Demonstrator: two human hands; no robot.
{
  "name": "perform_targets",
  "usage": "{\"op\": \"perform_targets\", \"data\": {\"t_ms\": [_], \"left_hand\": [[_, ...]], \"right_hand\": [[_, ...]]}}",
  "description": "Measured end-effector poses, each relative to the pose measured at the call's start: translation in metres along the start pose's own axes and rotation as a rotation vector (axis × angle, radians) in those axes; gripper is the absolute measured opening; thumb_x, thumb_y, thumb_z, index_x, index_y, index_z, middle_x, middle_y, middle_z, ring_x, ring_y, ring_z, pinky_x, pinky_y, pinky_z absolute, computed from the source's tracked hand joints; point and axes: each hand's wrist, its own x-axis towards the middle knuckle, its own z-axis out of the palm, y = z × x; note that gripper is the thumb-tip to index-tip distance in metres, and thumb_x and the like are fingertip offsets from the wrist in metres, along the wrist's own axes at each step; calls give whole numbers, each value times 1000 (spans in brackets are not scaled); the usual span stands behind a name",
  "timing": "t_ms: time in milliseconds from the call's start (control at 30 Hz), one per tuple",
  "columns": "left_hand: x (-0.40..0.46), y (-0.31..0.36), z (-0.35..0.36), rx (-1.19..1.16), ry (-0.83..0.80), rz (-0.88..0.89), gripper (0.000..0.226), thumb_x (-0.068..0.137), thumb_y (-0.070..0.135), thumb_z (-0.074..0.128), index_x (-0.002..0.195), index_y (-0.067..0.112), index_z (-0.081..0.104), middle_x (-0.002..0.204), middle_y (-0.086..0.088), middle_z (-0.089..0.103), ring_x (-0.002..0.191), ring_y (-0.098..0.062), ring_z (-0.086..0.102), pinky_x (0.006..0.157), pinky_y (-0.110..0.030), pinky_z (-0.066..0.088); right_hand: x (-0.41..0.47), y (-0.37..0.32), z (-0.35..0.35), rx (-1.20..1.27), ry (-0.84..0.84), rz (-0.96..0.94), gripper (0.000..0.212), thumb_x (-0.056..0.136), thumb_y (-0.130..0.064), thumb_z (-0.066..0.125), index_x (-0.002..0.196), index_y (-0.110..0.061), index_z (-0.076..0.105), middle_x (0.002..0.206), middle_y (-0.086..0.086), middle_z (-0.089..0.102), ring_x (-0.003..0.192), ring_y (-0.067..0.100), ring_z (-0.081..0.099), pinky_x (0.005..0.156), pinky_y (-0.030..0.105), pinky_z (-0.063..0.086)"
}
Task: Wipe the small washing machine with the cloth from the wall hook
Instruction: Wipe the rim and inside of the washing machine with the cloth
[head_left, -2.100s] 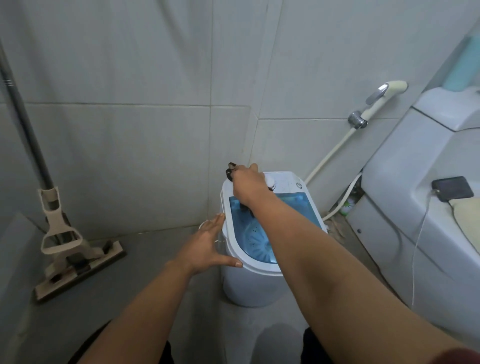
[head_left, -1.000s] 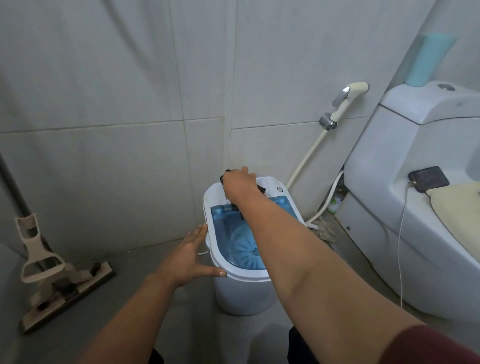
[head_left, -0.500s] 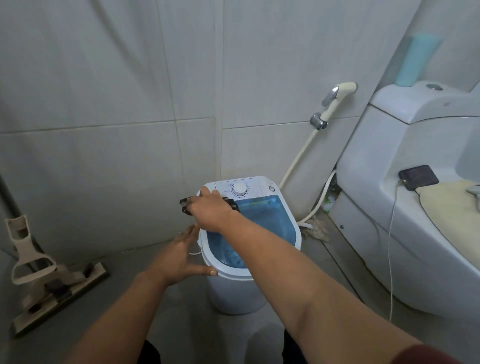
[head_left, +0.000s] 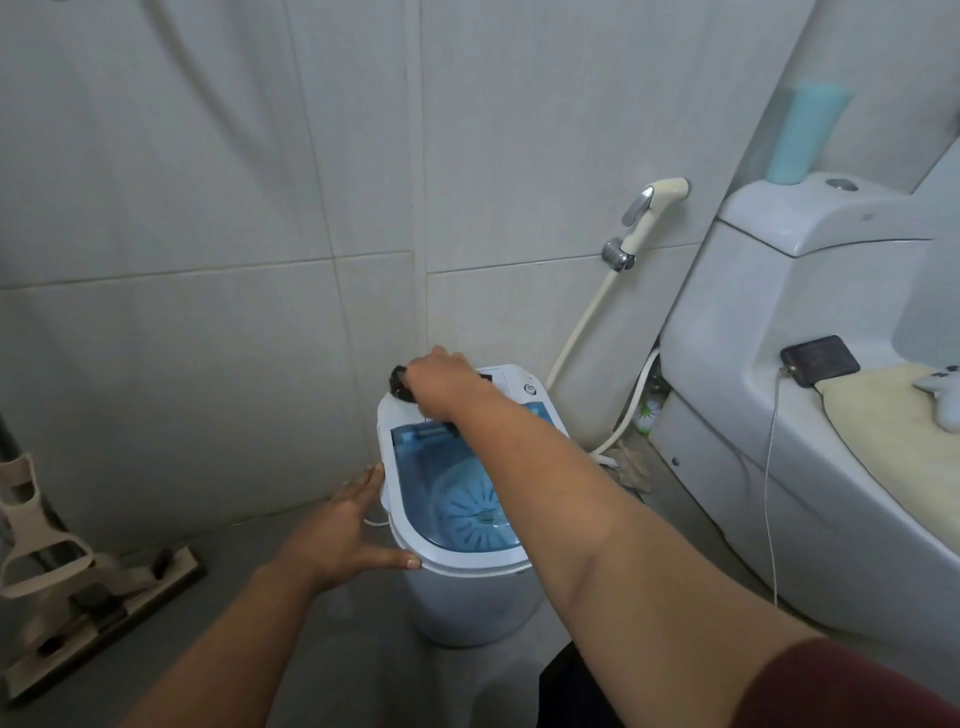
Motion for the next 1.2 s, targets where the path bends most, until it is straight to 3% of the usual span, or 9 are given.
{"op": "perform_targets", "data": {"t_ms": [167,300,467,667,867,1033,1200], "left_hand": [[1,-2,1,-6,-12,-1,140,57,78,87,167,37,9,176,2,14,162,-18,15,128,-31,17],[2,-1,-1,9,-42,-4,146,44,100,68,164,43,7,176,2,16,162,-18,17,126,-28,17],[1,-1,-1,2,-44,-15,156,38,105,61,168,34,11,175,5,14,162,-15,16,126,-25,16],[1,0,-2,22,-48,-24,158,37,106,61,168,32,12,176,3,16,162,-16,16,128,-29,17],[0,3,-4,-4,-55,11,154,41,103,66,167,34,12,172,13,16,160,-10,14,124,-23,14],[3,-2,-3,27,-50,16,153,44,100,70,168,33,11,175,3,18,162,-16,16,125,-26,17],[8,-8,-2,66,-38,27,154,44,103,67,169,33,10,176,2,17,162,-17,16,131,-35,20]], "right_hand": [[-5,52,-6,181,-64,160,35,91,-10,53,125,-14,62,117,13,63,108,35,58,84,37,48],[-10,75,-1,301,-7,284,30,85,-8,57,112,-14,68,110,14,68,104,37,63,88,41,55],[-34,106,15,132,6,386,35,90,-5,52,122,-15,61,116,11,65,117,34,50,88,42,44],[-54,77,40,118,90,321,39,88,-9,49,121,-20,67,118,5,60,110,32,48,85,43,45],[-88,56,52,106,133,276,36,87,-18,50,116,-19,71,119,6,57,109,34,47,89,43,44],[-83,50,51,-3,80,330,35,85,-6,54,117,-17,67,123,7,55,117,34,44,96,47,40],[-55,79,45,79,99,471,42,89,1,49,129,-13,57,129,10,54,119,34,45,92,48,44]]}}
